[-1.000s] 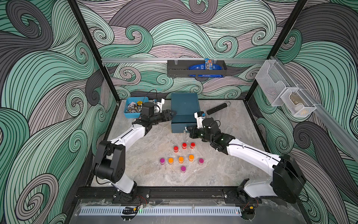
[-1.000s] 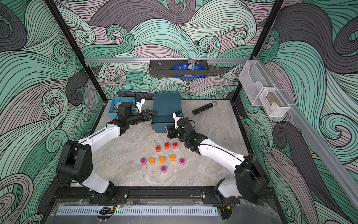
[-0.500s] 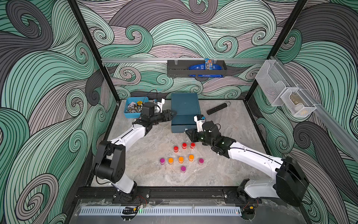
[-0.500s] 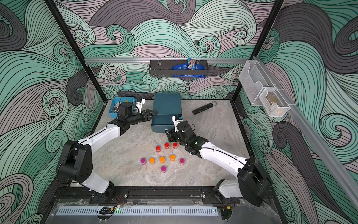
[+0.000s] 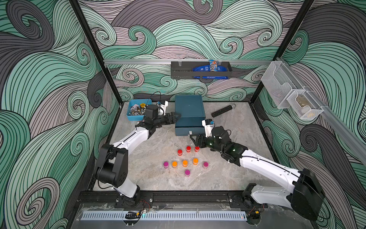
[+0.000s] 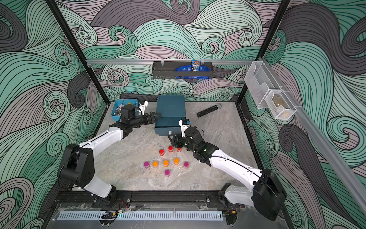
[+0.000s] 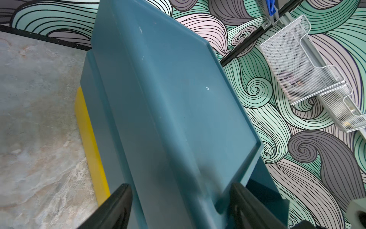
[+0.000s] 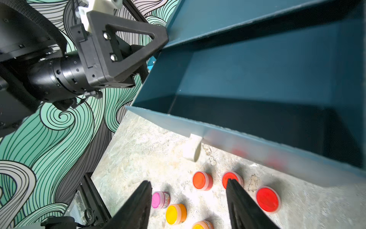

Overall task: Put the paint cans in the drawer according to color
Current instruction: Open the drawer in the storage box, then pick up the paint can at the center of the board.

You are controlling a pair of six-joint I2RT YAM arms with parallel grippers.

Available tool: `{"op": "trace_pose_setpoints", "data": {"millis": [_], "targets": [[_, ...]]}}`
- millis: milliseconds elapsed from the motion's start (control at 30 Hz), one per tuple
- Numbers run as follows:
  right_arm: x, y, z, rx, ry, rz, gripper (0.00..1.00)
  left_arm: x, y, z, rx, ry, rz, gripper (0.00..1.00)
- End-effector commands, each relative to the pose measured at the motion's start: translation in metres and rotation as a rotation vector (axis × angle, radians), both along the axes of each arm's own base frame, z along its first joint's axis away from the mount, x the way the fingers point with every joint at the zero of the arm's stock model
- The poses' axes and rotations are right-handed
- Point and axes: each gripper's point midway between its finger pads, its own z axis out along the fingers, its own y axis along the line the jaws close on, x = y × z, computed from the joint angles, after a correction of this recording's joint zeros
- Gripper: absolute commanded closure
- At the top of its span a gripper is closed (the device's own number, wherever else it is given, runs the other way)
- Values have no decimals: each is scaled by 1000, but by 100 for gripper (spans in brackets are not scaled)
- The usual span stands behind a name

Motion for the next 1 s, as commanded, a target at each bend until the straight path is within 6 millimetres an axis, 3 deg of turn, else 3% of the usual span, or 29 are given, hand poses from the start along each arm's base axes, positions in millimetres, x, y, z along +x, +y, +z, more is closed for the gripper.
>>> {"op": "trace_pose_setpoints", "data": {"millis": [0, 233, 333, 667, 733, 967], "targets": [[-7, -13, -17, -69, 19, -19, 34, -3, 0, 16, 50, -37, -13, 17], [-16, -41, -46, -212, 54, -62, 32, 4, 16, 54, 82, -155, 72, 3], [-22, -48, -56, -235, 68, -62, 32, 4, 17, 69, 76, -189, 70, 1], [-45, -56, -90, -349, 165, 31, 35, -10, 19, 58, 52, -202, 49, 2], [-48, -61, -96, -377, 187, 25, 36, -14, 23, 69, 57, -233, 63, 1], [-64, -71, -110, -396, 239, 33, 38, -13, 28, 66, 66, -227, 88, 1]]}}
